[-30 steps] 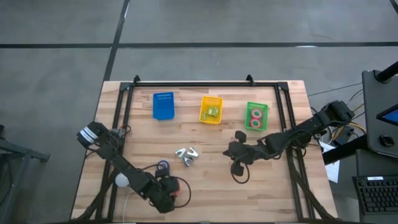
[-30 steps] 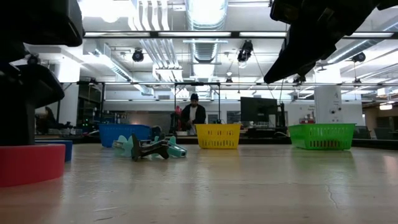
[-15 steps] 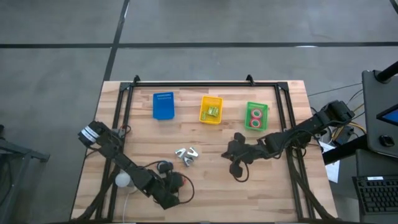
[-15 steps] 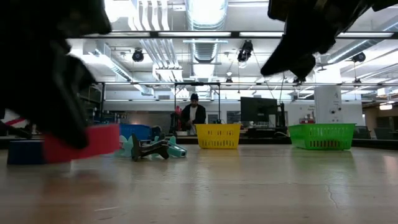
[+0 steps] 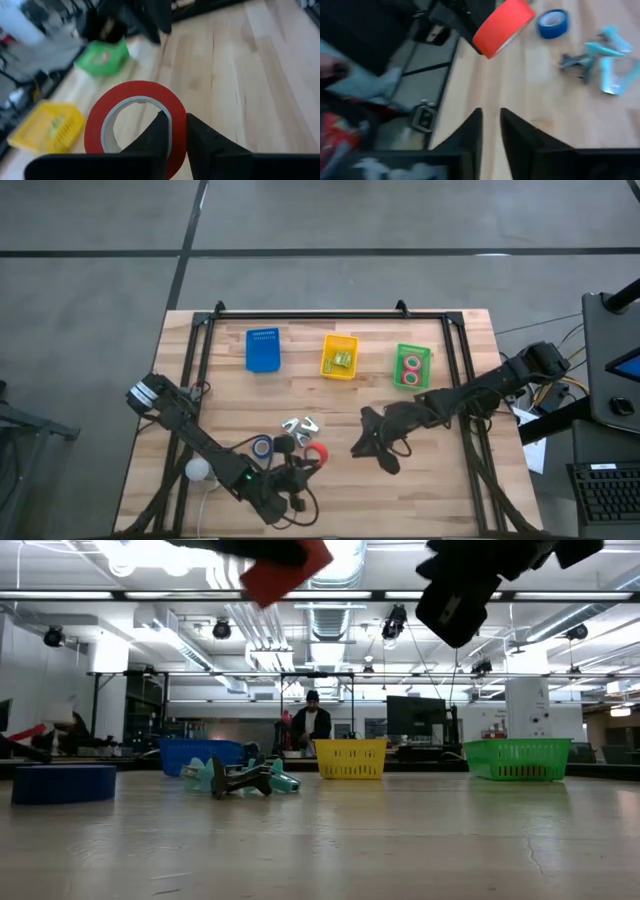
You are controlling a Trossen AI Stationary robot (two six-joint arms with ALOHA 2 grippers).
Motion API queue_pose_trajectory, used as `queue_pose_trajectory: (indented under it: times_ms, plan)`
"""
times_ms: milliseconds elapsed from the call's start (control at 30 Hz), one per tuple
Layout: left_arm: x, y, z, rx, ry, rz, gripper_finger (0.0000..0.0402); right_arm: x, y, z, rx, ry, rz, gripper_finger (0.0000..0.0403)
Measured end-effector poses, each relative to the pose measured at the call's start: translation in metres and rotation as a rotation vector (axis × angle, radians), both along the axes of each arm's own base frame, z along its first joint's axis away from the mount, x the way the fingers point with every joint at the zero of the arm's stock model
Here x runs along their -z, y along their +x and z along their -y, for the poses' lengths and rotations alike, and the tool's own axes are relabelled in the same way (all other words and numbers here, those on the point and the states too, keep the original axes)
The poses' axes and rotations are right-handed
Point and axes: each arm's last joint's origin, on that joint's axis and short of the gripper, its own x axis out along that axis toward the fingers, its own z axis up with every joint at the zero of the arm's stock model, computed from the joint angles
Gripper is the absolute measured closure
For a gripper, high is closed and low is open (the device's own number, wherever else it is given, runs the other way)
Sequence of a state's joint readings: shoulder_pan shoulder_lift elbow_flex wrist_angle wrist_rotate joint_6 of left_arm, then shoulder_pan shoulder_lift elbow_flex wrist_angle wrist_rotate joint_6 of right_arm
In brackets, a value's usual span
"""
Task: Pick and place Stapler, Stapler remover, tape
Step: Put the red tape into the green bin
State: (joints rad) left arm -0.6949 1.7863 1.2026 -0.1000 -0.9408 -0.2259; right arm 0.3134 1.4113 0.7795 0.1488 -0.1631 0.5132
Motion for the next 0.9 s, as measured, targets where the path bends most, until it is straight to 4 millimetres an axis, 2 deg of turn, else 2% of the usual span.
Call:
queue_pose_trajectory:
  times_ms: [100, 233, 467, 700, 900]
  plan:
    - [-0.010, 0.005, 0.002, 0.019, 0.048, 0.036, 0.0359, -0.004, 0.004, 0.005, -0.030, 0.039, 0.036, 0.0286]
    - [-0.017, 0.011, 0.001, 0.034, 0.083, 0.081, 0.0342, -0.006, 0.008, 0.015, -0.003, 0.049, 0.058, 0.0210]
    - [-0.022, 0.014, 0.001, 0.045, 0.120, 0.101, 0.0342, -0.009, 0.013, 0.029, 0.021, 0.052, 0.100, 0.0099]
    - [-0.023, 0.014, 0.001, 0.050, 0.131, 0.106, 0.0342, -0.010, 0.014, 0.032, -0.013, 0.092, 0.104, 0.0058]
    - [-0.029, 0.017, 0.002, 0.090, 0.149, 0.143, 0.0341, -0.020, 0.016, 0.030, -0.086, 0.122, 0.211, 0.0049]
